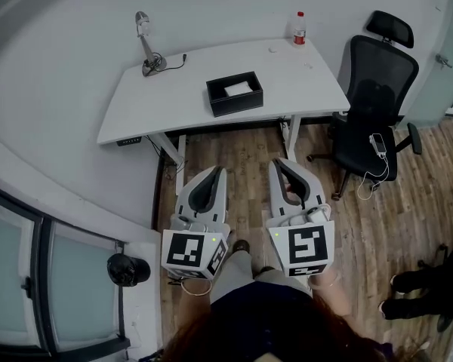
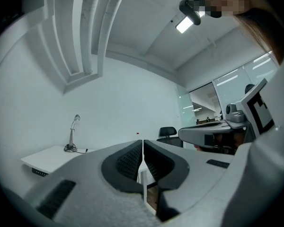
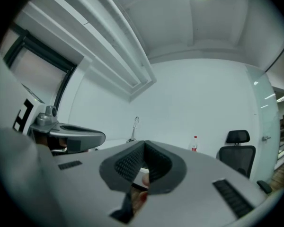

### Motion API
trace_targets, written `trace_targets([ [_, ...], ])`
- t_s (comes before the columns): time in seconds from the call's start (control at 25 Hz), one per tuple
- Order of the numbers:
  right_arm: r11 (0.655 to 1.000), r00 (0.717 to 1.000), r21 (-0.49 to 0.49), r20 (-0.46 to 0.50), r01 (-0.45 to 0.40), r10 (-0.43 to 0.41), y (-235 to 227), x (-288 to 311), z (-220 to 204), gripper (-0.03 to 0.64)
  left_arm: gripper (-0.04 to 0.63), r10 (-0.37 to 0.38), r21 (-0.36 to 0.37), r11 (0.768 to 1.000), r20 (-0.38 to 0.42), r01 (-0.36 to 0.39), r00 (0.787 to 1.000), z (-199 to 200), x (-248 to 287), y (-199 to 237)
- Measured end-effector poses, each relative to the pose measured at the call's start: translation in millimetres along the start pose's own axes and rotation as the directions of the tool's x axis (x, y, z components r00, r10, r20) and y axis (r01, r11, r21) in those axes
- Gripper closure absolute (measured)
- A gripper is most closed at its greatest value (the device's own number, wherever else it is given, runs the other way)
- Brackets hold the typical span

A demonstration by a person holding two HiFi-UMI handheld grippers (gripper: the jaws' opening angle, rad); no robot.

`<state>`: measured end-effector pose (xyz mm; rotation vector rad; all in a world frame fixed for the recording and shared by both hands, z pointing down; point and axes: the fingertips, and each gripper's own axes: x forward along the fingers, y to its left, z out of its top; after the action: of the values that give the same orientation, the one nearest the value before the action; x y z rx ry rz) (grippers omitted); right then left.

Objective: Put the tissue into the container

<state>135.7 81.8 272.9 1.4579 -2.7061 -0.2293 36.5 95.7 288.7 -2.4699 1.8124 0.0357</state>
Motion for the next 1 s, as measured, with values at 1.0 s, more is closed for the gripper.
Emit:
trace_targets([
  [1.0, 0.999, 1.000, 0.034, -0.012, 0.016, -0.016, -19, -10, -14, 0.597, 0.563, -0.025, 0.033, 0.999, -0.035, 0.026, 0.999, -5, 8, -25],
])
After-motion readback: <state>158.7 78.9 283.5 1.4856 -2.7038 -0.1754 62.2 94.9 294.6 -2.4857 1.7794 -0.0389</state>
